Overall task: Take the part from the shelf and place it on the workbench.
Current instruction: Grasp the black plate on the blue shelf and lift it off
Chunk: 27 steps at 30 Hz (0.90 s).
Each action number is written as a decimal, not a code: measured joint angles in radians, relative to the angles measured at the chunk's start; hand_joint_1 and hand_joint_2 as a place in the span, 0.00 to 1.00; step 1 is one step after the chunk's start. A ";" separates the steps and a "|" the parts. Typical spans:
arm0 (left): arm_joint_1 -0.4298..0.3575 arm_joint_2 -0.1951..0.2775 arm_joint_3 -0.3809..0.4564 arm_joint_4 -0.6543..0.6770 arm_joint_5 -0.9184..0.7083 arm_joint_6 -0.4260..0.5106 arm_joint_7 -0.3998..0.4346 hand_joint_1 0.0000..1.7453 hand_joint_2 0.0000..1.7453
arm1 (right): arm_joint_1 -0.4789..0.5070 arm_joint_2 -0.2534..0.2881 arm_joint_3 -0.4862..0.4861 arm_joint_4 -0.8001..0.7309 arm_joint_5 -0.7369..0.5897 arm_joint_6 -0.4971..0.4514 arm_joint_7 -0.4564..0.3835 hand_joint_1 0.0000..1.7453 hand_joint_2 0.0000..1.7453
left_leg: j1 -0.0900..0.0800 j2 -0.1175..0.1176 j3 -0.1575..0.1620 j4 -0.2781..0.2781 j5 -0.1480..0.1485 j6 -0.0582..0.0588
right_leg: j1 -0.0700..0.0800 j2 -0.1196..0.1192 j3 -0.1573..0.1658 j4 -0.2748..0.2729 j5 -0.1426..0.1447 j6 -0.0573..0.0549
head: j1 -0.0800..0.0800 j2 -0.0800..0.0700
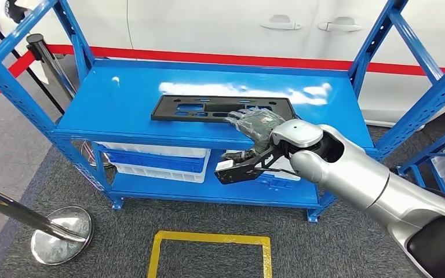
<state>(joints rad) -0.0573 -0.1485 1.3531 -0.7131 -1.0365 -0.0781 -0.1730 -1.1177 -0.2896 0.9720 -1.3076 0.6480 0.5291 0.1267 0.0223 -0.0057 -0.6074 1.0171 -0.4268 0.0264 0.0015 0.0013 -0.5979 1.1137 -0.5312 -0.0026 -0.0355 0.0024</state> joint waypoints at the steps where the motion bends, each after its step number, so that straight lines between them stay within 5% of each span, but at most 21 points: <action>1: 0.000 0.000 0.000 0.001 0.000 0.000 0.000 0.00 0.00 | 0.000 0.000 0.000 0.001 0.000 0.000 0.000 0.00 0.00 | 0.000 0.000 0.001 -0.001 -0.002 0.004 | -0.002 0.000 -0.034 0.065 -0.029 0.004 | 0.000 0.000; 3: -0.001 0.000 0.000 0.003 0.000 0.000 0.000 0.00 0.00 | 0.004 0.000 0.000 0.002 0.000 0.000 -0.001 0.00 0.00 | 0.000 0.000 0.003 0.000 -0.005 0.007 | -0.007 0.000 -0.105 0.186 -0.065 0.010 | 0.000 0.000; 4: -0.001 0.000 0.000 0.004 0.000 0.000 0.000 0.00 0.00 | 0.007 0.000 0.001 0.003 0.000 0.000 -0.001 0.00 0.00 | 0.000 0.000 0.006 0.000 -0.008 0.007 | -0.010 -0.001 -0.122 0.205 -0.057 0.012 | 0.000 0.000; 5: 0.000 0.000 0.000 0.005 0.000 0.000 0.000 0.00 0.00 | 0.008 -0.001 0.001 0.004 0.000 0.000 -0.001 0.00 0.00 | 0.000 -0.001 0.010 0.000 -0.010 0.006 | -0.012 -0.001 -0.118 0.181 -0.027 0.012 | 0.000 0.000; 7: 0.001 0.000 0.000 0.006 0.000 0.000 0.000 0.00 0.00 | 0.006 -0.001 0.002 0.005 0.000 0.000 -0.001 0.00 0.00 | 0.000 -0.002 0.020 0.001 -0.018 0.001 | -0.014 -0.002 -0.066 0.050 0.056 0.007 | 0.000 0.000; 9: 0.000 -0.001 0.000 0.007 0.000 0.000 0.001 0.00 0.00 | 0.003 0.000 0.002 0.005 -0.001 0.000 -0.001 0.00 0.00 | -0.002 -0.002 0.023 0.002 -0.023 -0.008 | -0.008 -0.003 -0.021 -0.056 0.094 -0.001 | 0.000 0.000; 13: 0.000 -0.004 0.000 0.007 0.002 -0.004 0.004 0.00 0.00 | 0.001 0.000 0.005 0.006 -0.001 0.000 -0.002 0.00 0.00 | -0.003 -0.001 0.024 -0.004 -0.023 -0.025 | 0.000 0.000 -0.014 -0.079 0.090 -0.009 | -0.001 0.000; 19: 0.000 -0.005 0.000 0.006 0.002 -0.005 0.005 0.00 0.00 | 0.001 0.000 0.005 0.006 -0.001 0.000 -0.002 0.00 0.00 | -0.004 -0.001 0.026 -0.005 -0.024 -0.027 | 0.000 0.000 -0.012 -0.081 0.091 -0.012 | 0.000 0.000; 21: 0.000 -0.008 0.000 0.001 0.003 -0.008 0.008 0.00 0.00 | -0.002 0.000 0.006 0.007 -0.001 0.000 -0.002 0.00 0.00 | -0.002 0.000 0.012 0.032 -0.046 -0.033 | -0.005 -0.001 -0.002 -0.092 0.092 -0.023 | -0.001 0.000; 22: 0.000 -0.010 0.000 -0.004 0.003 -0.012 0.012 0.00 0.00 | -0.002 0.002 0.007 0.008 -0.002 0.001 -0.003 0.00 0.00 | -0.002 0.000 -0.026 0.106 -0.079 -0.037 | -0.007 -0.002 0.004 -0.097 0.091 -0.030 | -0.001 0.000; 25: 0.003 -0.016 0.000 -0.021 0.003 -0.021 0.019 0.00 0.00 | 0.001 0.008 0.016 0.014 -0.010 0.001 -0.007 0.00 0.00 | -0.003 0.000 -0.050 0.099 -0.035 -0.037 | -0.002 -0.001 0.027 -0.087 0.064 -0.029 | -0.001 0.000; 26: 0.004 -0.018 0.000 -0.026 0.003 -0.023 0.019 0.00 0.00 | 0.002 0.008 0.017 0.016 -0.012 0.000 -0.008 0.00 0.00 | -0.005 0.000 -0.022 0.029 0.003 -0.032 | 0.001 0.000 0.032 -0.083 0.055 -0.022 | -0.001 0.000; 27: 0.004 -0.019 0.000 -0.029 0.003 -0.023 0.019 0.00 0.00 | 0.002 0.008 0.017 0.016 -0.013 -0.001 -0.010 0.00 0.00 | -0.007 0.000 -0.014 0.012 0.001 -0.027 | 0.003 0.000 0.033 -0.083 0.052 -0.017 | -0.001 0.000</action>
<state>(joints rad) -0.0533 -0.1671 1.3531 -0.7417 -1.0331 -0.1013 -0.1540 -1.1158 -0.2817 0.9892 -1.2917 0.6346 0.5285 0.1171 0.0156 -0.0062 -0.6212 1.0294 -0.4260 -0.0007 0.0041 0.0014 -0.5654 1.0303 -0.4792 -0.0192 -0.0364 0.0023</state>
